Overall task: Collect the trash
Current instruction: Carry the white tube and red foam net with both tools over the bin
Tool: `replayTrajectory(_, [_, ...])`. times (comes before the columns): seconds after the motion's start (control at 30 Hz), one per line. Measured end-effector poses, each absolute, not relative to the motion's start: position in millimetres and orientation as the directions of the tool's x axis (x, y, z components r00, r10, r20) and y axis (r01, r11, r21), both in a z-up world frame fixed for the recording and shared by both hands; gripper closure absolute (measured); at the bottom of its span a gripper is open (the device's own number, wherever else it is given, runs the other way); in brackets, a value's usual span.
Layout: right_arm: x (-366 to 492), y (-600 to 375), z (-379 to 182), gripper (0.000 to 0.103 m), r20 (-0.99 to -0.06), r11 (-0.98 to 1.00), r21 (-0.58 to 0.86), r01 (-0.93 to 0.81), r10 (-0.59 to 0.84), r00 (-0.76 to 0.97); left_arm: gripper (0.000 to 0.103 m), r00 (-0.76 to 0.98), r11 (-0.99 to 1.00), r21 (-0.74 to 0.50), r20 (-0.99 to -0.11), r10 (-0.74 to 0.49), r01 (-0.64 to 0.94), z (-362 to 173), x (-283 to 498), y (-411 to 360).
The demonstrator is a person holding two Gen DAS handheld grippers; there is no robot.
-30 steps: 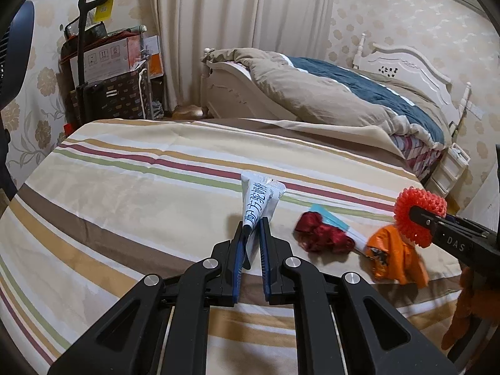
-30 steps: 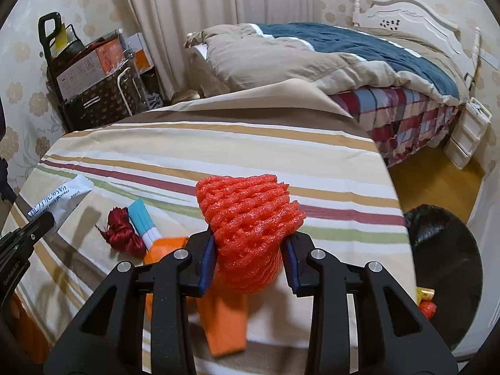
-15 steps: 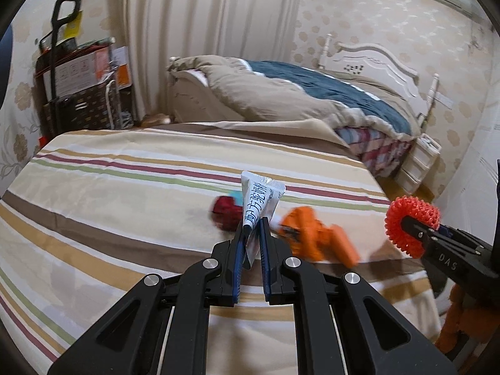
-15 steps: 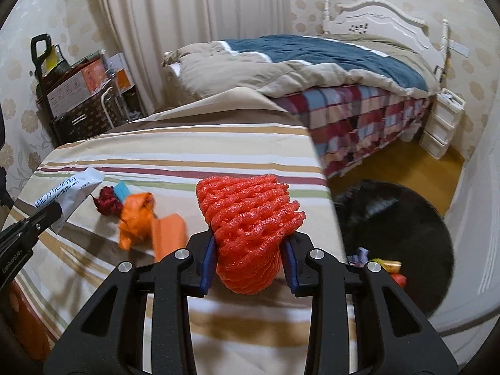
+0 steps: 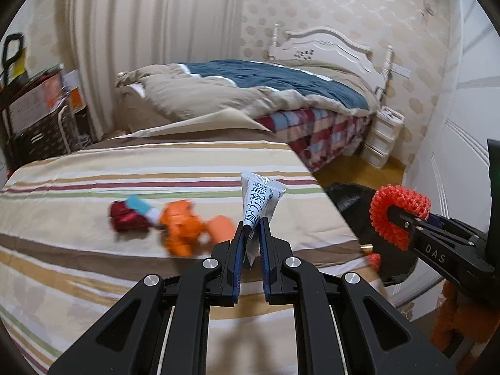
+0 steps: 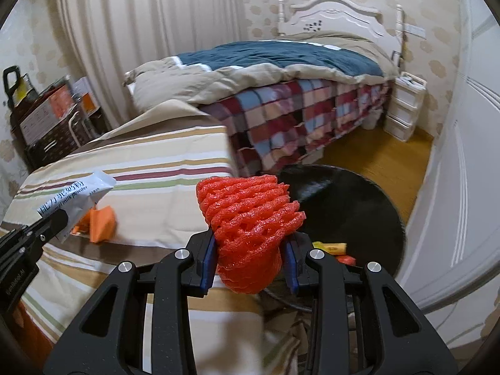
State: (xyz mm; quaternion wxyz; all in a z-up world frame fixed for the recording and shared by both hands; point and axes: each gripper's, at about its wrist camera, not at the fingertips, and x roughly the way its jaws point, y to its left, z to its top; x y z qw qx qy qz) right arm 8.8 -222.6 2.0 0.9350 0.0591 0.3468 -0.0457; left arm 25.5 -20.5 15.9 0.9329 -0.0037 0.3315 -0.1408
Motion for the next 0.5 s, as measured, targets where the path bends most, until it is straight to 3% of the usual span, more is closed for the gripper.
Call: replayTrajectory(0.5, [8.9,-296.5,-12.7,0.069,-0.654,0.963,0.110,0.247,-0.117,0.747,0.092,0.712,0.935,-0.028,-0.640,-0.288,0.354,3.0,45.7,-104.8])
